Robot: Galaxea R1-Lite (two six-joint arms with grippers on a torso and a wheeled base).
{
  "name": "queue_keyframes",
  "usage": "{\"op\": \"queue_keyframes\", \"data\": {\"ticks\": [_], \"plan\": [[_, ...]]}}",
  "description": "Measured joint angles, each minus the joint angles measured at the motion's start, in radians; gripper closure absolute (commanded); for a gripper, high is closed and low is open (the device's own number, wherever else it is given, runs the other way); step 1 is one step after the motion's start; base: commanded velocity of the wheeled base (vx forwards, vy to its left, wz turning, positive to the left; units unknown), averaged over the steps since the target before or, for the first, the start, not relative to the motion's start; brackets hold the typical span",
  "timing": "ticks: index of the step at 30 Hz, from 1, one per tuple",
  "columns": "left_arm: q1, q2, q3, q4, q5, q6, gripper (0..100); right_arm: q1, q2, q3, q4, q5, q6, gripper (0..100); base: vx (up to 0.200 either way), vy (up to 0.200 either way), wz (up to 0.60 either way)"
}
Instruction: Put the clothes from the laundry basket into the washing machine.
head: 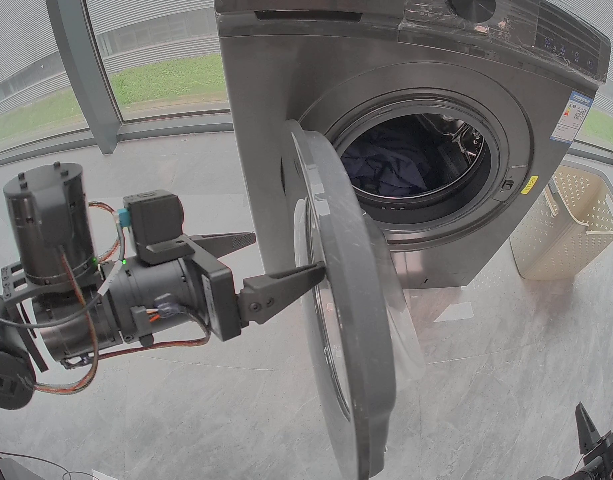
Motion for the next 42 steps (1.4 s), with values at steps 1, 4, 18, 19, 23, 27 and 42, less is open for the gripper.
{"op": "queue_keyframes", "data": {"ticks": [1, 4, 18, 19, 23, 27, 42], "plan": [[-0.004, 0.013, -0.006, -0.007, 0.000, 0.000, 0, 0.000, 0.000, 0.000, 0.000, 0.000, 0.000, 0, 0.000, 0.000, 0.00], [-0.016, 0.048, -0.026, -0.031, 0.000, -0.001, 0, 0.000, 0.000, 0.000, 0.000, 0.000, 0.000, 0, 0.000, 0.000, 0.00], [-0.039, 0.188, -0.179, -0.058, 0.021, -0.036, 0, 0.000, 0.000, 0.000, 0.000, 0.000, 0.000, 0, 0.000, 0.000, 0.00], [-0.040, 0.200, -0.196, -0.058, 0.023, -0.041, 0, 0.000, 0.000, 0.000, 0.000, 0.000, 0.000, 0, 0.000, 0.000, 0.00], [-0.047, 0.245, -0.259, -0.058, 0.038, -0.055, 0, 0.000, 0.000, 0.000, 0.000, 0.000, 0.000, 0, 0.000, 0.000, 0.00], [-0.049, 0.296, -0.317, -0.059, 0.042, -0.060, 0, 0.000, 0.000, 0.000, 0.000, 0.000, 0.000, 0, 0.000, 0.000, 0.00], [-0.042, 0.472, -0.510, -0.088, 0.094, -0.109, 0, 0.000, 0.000, 0.000, 0.000, 0.000, 0.000, 0, 0.000, 0.000, 0.00]]}}
